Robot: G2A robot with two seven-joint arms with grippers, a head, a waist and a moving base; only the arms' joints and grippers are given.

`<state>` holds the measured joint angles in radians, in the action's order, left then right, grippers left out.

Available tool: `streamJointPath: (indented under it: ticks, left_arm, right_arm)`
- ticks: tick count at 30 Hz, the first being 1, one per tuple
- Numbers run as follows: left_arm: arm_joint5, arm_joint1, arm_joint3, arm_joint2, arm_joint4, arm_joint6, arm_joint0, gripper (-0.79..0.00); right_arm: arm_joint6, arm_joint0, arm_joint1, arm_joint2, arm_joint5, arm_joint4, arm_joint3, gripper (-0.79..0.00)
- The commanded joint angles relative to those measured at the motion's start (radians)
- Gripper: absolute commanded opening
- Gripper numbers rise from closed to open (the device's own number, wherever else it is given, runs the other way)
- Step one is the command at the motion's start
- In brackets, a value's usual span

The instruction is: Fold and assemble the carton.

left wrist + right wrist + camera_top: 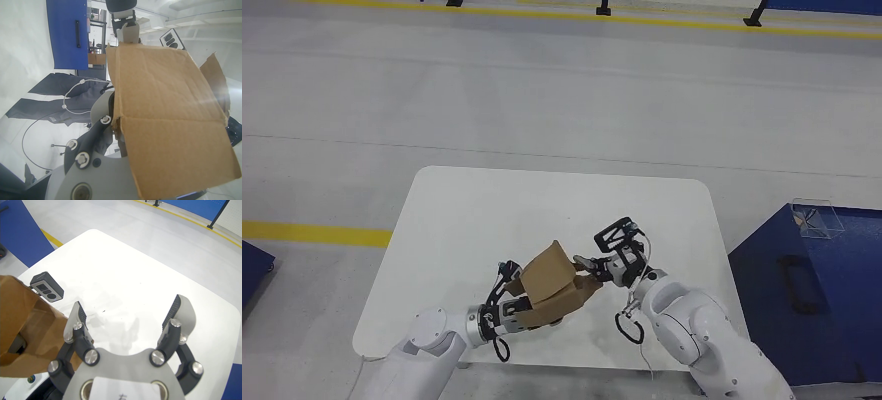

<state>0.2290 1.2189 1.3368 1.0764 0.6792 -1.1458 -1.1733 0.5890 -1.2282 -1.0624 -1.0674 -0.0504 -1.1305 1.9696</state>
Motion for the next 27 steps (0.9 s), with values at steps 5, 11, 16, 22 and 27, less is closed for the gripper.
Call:
streamJointPath:
  ticks: [5, 11, 16, 22, 27]
  left_arm:
    - [-0.003, 0.003, -0.011, -0.004, 0.010, 0.018, 0.004, -0.785]
    - [-0.005, 0.005, -0.016, -0.008, 0.014, 0.026, 0.011, -0.785]
    - [-0.010, 0.008, -0.019, -0.015, 0.013, 0.033, 0.016, -0.785]
    - [-0.012, 0.010, -0.026, -0.019, 0.017, 0.033, 0.022, -0.785]
    - [-0.015, 0.012, -0.032, -0.024, 0.017, 0.031, 0.028, -0.785]
  right_arm:
    - [-0.008, -0.032, -0.006, 0.018, -0.013, -0.049, 0.020, 0.000]
    - [-0.008, -0.048, -0.013, 0.033, -0.023, -0.097, 0.043, 0.000]
    - [-0.011, -0.042, -0.023, 0.060, -0.044, -0.137, 0.041, 0.000]
    - [-0.007, -0.036, -0.035, 0.070, -0.064, -0.147, 0.033, 0.000]
    - [-0.002, -0.044, -0.036, 0.010, -0.050, -0.083, 0.054, 0.000]
